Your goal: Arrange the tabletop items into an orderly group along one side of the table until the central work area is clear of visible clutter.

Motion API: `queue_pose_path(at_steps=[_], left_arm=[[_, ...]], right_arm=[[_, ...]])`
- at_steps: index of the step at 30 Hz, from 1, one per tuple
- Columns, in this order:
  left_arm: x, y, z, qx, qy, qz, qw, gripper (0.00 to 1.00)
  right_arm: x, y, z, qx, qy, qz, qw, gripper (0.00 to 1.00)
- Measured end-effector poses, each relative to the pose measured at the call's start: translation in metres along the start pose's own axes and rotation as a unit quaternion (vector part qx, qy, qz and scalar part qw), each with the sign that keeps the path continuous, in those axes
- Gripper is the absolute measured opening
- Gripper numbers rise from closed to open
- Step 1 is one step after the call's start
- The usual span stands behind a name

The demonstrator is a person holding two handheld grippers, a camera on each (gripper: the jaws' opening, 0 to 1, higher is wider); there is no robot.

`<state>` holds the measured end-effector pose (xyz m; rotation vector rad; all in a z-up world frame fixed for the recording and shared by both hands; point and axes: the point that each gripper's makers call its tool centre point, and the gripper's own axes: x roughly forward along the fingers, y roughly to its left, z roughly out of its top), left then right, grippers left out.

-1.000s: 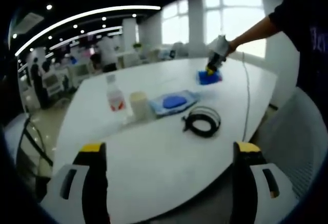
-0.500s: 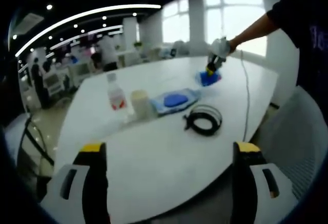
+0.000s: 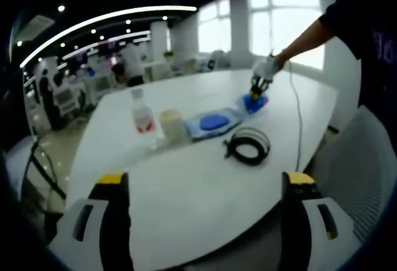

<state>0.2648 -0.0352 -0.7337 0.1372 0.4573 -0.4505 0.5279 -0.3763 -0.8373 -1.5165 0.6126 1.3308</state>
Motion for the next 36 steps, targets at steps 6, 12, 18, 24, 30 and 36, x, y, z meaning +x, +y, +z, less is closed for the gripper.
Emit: queue_pose_path(at_steps=[6,12,18,24,30,36], left_arm=[[0.0,0.0,-0.001,0.002,0.004,0.001,1.0,0.99],[0.001,0.001,-0.002,0.002,0.007,0.004,1.0,0.98],[0.001,0.002,-0.003,0.002,0.009,0.006,0.9999,0.98],[0.001,0.003,-0.003,0.001,0.009,0.007,0.9999,0.98],[0.002,0.003,-0.003,0.002,0.007,0.007,0.9999,0.97],[0.002,0.003,-0.003,0.004,0.007,0.007,0.9999,0.97]], right_arm=[[0.015,0.005,-0.007,0.005,0.005,0.015,0.9999,0.0],[0.023,0.01,-0.01,0.009,0.011,0.026,0.9996,0.0],[0.027,0.009,-0.01,-0.015,0.009,0.027,0.9995,0.0],[0.03,0.006,-0.011,-0.014,0.008,0.028,0.9995,0.0],[0.031,0.007,-0.009,-0.038,0.005,0.027,0.9989,0.0],[0.029,0.005,-0.009,-0.03,0.005,0.015,0.9994,0.0]])
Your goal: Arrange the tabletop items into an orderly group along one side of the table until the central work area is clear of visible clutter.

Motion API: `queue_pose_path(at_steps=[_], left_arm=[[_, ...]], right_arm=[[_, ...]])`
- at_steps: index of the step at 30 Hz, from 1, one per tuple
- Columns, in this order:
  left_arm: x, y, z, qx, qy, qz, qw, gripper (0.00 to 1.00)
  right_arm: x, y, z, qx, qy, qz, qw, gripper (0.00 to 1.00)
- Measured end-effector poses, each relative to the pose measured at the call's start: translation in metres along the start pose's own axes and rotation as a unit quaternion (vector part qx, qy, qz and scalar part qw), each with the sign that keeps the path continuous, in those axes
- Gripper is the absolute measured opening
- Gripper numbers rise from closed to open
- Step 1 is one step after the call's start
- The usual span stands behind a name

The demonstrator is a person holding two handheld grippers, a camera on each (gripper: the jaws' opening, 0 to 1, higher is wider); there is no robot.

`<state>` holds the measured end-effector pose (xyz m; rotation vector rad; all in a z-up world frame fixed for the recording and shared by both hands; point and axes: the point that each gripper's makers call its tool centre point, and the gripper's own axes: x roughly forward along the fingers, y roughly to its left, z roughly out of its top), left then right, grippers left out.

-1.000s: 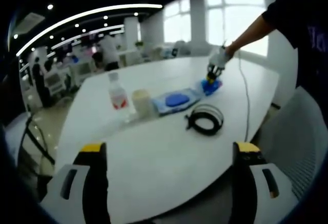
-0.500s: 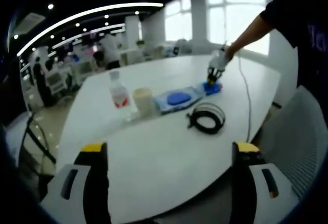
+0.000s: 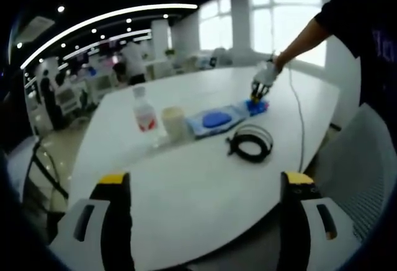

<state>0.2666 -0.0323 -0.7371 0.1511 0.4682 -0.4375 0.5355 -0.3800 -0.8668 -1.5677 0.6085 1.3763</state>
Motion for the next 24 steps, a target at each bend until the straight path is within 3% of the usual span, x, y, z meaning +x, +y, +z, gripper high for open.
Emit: queue_pose_path(at_steps=[3,8,14,20,24], left_arm=[[0.0,0.0,0.001,0.0,-0.003,0.001,1.0,0.97],[0.0,0.0,0.002,0.001,-0.006,-0.001,1.0,0.97],[0.0,-0.003,0.004,0.004,-0.01,-0.007,0.9999,0.98],[-0.001,-0.005,0.006,0.005,-0.017,-0.012,0.9998,0.98],[-0.001,-0.006,0.008,0.007,-0.021,-0.016,0.9996,1.0]], right_arm=[[-0.004,-0.003,-0.001,0.007,0.0,-0.01,0.9999,0.02],[-0.018,-0.011,0.0,0.065,-0.01,-0.036,0.9972,0.13],[-0.033,-0.015,0.004,0.169,-0.043,-0.074,0.982,0.29],[-0.053,-0.013,0.012,0.23,-0.068,-0.092,0.9666,0.46],[-0.065,-0.007,0.014,0.257,-0.078,-0.105,0.9575,0.48]])
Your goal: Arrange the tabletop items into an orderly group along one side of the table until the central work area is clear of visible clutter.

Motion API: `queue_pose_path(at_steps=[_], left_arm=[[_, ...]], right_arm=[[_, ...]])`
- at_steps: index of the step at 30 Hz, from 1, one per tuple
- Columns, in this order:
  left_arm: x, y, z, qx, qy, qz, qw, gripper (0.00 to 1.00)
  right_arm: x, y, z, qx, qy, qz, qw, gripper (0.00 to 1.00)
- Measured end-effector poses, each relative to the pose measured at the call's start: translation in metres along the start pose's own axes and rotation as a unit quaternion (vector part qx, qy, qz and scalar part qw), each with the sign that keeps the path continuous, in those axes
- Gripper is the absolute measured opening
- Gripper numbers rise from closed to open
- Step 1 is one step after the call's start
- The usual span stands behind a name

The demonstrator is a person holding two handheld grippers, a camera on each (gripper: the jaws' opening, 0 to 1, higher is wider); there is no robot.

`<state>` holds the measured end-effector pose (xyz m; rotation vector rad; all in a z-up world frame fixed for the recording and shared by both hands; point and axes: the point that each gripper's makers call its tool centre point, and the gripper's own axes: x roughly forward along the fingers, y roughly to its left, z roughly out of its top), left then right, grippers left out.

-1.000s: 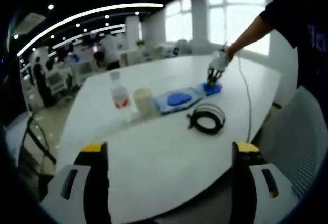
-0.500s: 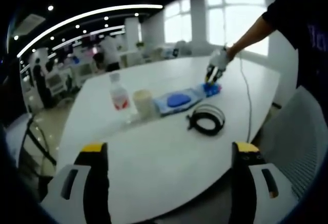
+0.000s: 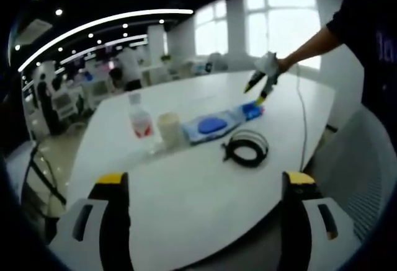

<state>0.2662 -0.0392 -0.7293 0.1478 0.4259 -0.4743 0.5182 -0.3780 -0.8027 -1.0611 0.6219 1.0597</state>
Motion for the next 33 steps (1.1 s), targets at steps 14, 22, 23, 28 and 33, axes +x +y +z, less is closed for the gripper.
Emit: queue_pose_path(at_steps=[14,22,23,28,33], left_arm=[[0.0,-0.004,-0.001,0.0,-0.002,-0.019,0.9998,1.0],[-0.001,-0.005,-0.001,-0.001,-0.002,-0.022,0.9998,1.0],[-0.002,-0.005,-0.001,0.0,-0.003,-0.022,0.9997,1.0],[-0.002,-0.007,-0.001,0.005,0.0,-0.027,0.9996,1.0],[-0.002,-0.007,-0.001,0.006,-0.001,-0.026,0.9996,1.0]], right_arm=[[-0.031,0.014,0.008,0.141,-0.059,-0.045,0.9873,0.71],[-0.046,0.046,0.033,0.154,-0.086,-0.043,0.9834,0.84],[-0.048,0.048,0.036,0.154,-0.089,-0.039,0.9833,0.85],[-0.057,0.054,0.051,0.144,-0.101,-0.041,0.9835,0.92],[-0.061,0.057,0.062,0.146,-0.11,-0.042,0.9822,1.0]])
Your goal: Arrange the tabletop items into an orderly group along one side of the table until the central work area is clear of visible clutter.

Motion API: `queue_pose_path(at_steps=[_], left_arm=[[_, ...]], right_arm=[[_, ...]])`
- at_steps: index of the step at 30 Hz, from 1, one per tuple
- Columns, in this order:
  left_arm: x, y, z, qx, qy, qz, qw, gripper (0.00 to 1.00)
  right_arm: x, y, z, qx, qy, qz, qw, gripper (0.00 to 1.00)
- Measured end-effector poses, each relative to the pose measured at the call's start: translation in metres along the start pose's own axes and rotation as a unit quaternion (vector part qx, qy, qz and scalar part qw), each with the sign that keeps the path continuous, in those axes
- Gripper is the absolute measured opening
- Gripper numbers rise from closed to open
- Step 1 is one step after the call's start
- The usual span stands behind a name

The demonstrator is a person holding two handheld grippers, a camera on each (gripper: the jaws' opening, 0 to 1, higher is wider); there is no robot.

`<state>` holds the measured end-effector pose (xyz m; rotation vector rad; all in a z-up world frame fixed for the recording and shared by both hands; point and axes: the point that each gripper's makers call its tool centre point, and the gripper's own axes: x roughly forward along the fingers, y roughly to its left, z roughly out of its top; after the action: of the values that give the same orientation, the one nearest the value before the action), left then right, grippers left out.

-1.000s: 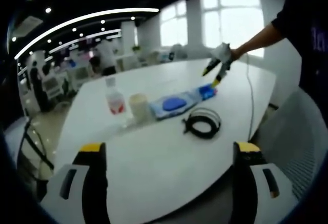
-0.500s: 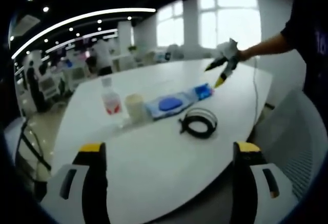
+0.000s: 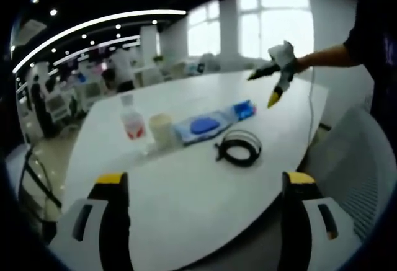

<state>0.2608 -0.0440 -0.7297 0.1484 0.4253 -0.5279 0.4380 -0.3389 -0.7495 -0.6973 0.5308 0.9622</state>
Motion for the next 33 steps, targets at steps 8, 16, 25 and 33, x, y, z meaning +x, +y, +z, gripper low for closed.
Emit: queue_pose_path(at_steps=[8,16,25,33], left_arm=[[0.0,0.001,0.0,0.002,-0.002,0.002,1.0,1.0],[0.0,0.001,0.001,0.002,-0.002,0.005,1.0,1.0],[0.001,0.002,0.001,0.002,-0.001,0.008,1.0,1.0],[0.001,0.002,0.001,0.0,0.0,0.009,1.0,1.0]], right_arm=[[0.006,0.009,0.015,-0.043,-0.001,0.017,0.9989,1.0],[0.017,0.017,0.022,-0.087,0.003,0.039,0.9954,1.0],[0.029,0.031,0.034,-0.139,0.0,0.072,0.9877,1.0],[0.039,0.046,0.05,-0.211,-0.01,0.106,0.9717,0.91]])
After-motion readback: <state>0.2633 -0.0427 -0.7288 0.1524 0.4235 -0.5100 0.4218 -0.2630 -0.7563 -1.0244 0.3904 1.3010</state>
